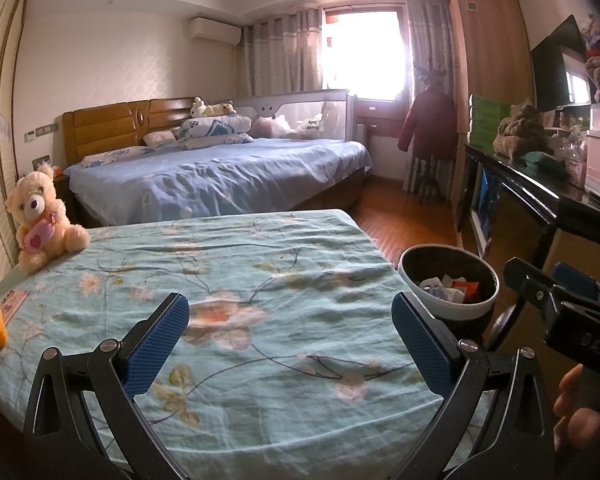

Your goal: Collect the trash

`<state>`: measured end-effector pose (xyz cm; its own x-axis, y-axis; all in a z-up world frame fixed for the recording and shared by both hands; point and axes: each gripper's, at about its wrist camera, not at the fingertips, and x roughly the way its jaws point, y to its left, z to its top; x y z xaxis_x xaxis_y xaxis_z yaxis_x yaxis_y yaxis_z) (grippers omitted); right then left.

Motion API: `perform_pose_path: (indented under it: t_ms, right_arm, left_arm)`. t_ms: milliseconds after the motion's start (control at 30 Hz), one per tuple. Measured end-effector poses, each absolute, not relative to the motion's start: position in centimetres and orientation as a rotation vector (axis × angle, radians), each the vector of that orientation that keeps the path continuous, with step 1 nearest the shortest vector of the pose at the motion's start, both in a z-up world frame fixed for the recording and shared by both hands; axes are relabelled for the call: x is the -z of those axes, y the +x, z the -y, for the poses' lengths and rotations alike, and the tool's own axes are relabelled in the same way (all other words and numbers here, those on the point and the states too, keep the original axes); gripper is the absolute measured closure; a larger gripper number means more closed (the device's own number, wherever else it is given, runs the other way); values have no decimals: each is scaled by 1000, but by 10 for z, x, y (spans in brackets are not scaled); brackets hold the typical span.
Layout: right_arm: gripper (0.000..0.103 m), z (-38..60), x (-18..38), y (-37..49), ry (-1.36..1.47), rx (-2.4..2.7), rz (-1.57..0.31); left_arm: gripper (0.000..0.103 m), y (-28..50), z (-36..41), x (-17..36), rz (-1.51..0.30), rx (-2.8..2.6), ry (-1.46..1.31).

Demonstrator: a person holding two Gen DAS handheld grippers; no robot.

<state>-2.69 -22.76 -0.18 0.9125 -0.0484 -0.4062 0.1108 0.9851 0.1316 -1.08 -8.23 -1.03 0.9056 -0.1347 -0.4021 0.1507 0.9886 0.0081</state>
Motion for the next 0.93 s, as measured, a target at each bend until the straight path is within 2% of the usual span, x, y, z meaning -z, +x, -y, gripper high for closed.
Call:
perform_pose_path:
  t_ms: [933]
  right_arm:
    - [0,241,3,0,179,62,-455]
  left_arm:
    - [0,14,94,12,-451,135,67]
